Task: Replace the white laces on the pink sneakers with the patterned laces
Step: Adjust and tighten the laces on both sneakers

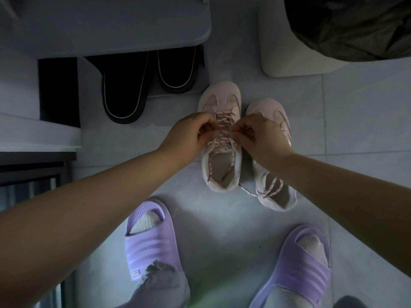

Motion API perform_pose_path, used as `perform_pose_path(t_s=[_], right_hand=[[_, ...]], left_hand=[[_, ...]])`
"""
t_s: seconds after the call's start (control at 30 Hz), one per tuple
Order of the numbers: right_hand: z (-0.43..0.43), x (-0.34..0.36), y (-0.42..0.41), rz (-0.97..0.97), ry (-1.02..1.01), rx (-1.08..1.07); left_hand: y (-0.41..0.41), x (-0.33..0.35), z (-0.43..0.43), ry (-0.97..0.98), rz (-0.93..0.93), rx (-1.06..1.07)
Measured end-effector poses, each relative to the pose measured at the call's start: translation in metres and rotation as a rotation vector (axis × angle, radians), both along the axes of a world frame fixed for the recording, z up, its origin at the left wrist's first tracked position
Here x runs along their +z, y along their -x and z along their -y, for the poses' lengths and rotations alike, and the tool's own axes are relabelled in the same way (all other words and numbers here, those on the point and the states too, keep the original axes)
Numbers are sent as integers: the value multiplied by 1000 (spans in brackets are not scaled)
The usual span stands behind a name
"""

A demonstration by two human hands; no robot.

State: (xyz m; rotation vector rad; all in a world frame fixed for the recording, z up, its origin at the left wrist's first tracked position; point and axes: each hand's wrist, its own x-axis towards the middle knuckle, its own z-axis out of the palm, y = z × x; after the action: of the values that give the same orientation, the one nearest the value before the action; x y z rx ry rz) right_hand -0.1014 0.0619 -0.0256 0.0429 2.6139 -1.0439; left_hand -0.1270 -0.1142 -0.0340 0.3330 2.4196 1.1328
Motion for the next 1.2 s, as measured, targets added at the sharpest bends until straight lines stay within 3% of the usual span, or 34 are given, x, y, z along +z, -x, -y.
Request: perform_pose_path(t_s=[0.2, 0.3, 0.47, 0.53, 0.83, 0.93, 1.03, 1.2], right_hand=[[-3, -6, -4, -24, -12, -35], [-2, -1, -4, -65, 77, -34], [0, 1, -2, -62, 18, 46], [2, 0, -3, -65, 0, 48], [-1, -5, -16, -113, -39, 29], [2, -2, -16, -105, 56, 12], [5, 4, -18, -127, 70, 95], [10, -2, -24, -204, -52, 257]], left_hand=[[-4, -4, 9, -29, -26, 154], [-8, -2, 9, -62, -34, 107], [-5, 2, 4, 131, -86, -59], [-5, 2, 3, 120, -105, -60], [-17, -7, 20, -42, -24, 196], [-15, -6, 21, -73, -34, 129], [-15, 0, 18, -63, -162, -33], [-18, -5, 14, 272, -467, -275]])
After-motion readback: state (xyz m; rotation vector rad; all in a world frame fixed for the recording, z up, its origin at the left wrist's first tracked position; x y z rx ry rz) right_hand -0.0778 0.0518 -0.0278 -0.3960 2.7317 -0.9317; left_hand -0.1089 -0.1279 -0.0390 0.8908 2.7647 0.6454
